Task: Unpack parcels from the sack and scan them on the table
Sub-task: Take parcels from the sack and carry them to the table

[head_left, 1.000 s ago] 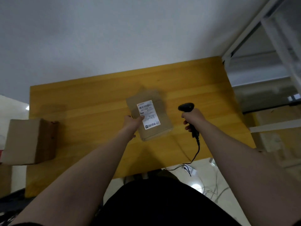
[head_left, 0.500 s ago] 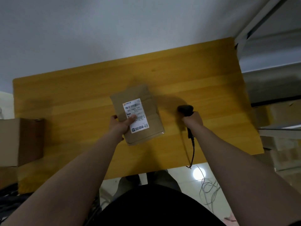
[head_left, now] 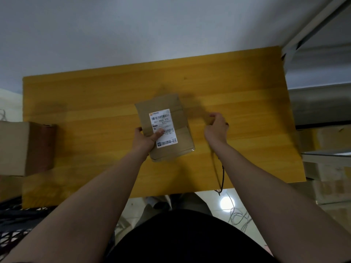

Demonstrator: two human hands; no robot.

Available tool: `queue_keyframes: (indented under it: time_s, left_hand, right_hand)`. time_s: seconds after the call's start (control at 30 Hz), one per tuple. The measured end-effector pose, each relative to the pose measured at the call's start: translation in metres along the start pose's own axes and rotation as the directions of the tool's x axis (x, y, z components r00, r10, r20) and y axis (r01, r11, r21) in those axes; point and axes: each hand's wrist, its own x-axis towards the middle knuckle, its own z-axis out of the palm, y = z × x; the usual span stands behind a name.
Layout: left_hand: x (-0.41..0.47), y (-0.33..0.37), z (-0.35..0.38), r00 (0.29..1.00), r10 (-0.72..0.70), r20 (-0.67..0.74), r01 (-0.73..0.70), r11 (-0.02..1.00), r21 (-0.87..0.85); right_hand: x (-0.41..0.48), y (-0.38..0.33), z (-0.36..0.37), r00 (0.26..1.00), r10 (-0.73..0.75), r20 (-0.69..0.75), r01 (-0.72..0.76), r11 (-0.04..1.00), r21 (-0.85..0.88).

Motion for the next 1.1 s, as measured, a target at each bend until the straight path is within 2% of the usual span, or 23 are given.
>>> queue_keyframes:
  time_s: [0.1,0.17,0.37,0.5,0.6,0.83,1.1]
  left_hand:
    - [-0.005,-0.006,0.001,0.999,0.054,-0.008,-0.054,0.998,0.013]
    - [-0.008,-0.014,-0.003,0.999,0.047,0.008,-0.047,0.999,0.006]
    - [-0.028,-0.055,-0.03,0.999,-0.02,0.049,0.019,1.0,0.003]
    - [-0.05,-0.08,-0.037,0.998,-0.004,0.067,0.003,1.0,0.008]
    - [-0.072,-0.099,-0.043,0.996,0.05,0.078,-0.05,0.999,0.002]
    - [-0.152,-0.135,-0.071,0.971,0.229,0.076,-0.227,0.973,-0.033]
    - [-0.279,-0.198,-0.117,0.885,0.459,0.073,-0.45,0.886,-0.113]
  right_hand:
    - [-0.008,-0.007,0.013,0.962,-0.043,0.268,0.038,0.999,0.024]
    - [-0.015,-0.009,0.021,0.93,-0.007,0.368,-0.003,1.0,0.028]
    - [-0.058,0.014,0.037,0.867,0.127,0.482,-0.157,0.987,0.021]
    - [-0.091,0.031,0.037,0.87,0.161,0.465,-0.193,0.981,0.021]
    - [-0.12,0.043,0.028,0.89,0.12,0.44,-0.177,0.98,0.089]
    - [-0.217,0.066,-0.004,0.96,-0.032,0.277,-0.045,0.963,0.266]
    - [-0.362,0.116,-0.039,0.976,-0.171,0.134,0.096,0.893,0.439]
